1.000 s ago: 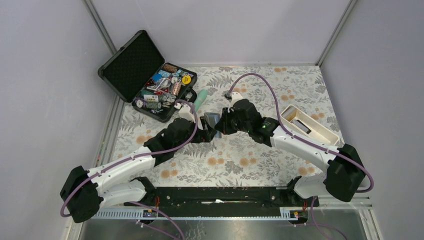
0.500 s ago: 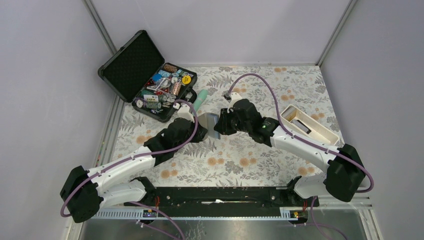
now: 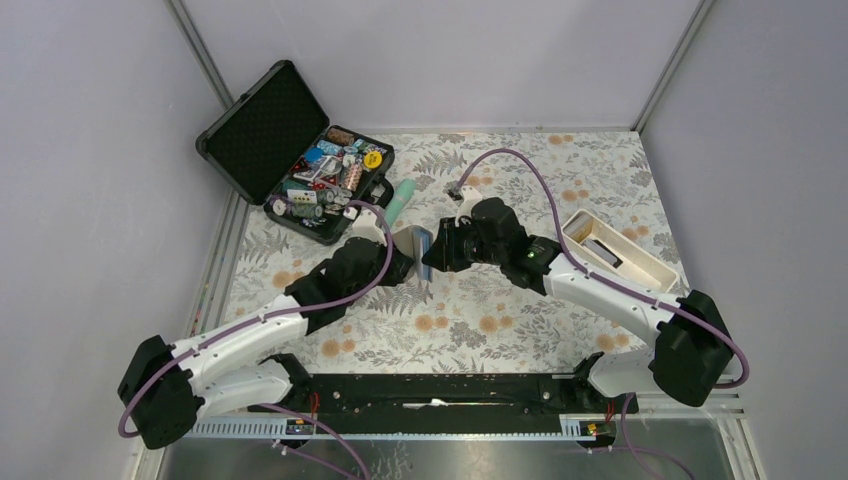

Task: Put the credit cards into the card holder
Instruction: Open the card holder.

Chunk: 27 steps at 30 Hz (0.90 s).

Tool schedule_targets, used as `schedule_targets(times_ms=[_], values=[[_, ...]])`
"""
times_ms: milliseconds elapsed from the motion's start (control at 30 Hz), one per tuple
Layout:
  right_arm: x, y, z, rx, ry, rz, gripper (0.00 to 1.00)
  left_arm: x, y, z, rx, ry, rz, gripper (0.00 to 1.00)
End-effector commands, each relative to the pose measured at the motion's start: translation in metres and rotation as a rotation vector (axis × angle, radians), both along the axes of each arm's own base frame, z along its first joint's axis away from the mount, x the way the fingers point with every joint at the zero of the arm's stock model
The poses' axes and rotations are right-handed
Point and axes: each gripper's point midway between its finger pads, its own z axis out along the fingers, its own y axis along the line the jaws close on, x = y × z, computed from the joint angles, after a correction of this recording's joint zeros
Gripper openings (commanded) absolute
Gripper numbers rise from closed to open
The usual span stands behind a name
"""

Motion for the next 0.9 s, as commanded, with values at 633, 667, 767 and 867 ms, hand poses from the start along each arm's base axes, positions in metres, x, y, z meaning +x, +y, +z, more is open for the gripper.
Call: schedule_targets(times_ms=[633, 667, 767, 867], values=[[0.013, -0.011, 0.004, -0.01, -0.072, -0.063, 0.0, 0.0, 0.006, 0.039, -0.079, -0.123, 0.003, 0.35], [0.015, -0.013, 0.002, -0.025, -0.079, -0.073, 0.0, -0.001, 0.006, 0.043, -0.082, -0.134, 0.0, 0.44], [0.02, -0.024, -0.012, -0.109, -0.073, -0.108, 0.0, -0.003, 0.008, 0.05, -0.089, -0.159, -0.014, 0.67], [0.024, -0.027, -0.014, -0.138, -0.081, -0.125, 0.0, -0.006, 0.002, 0.054, -0.105, -0.178, -0.054, 0.79]])
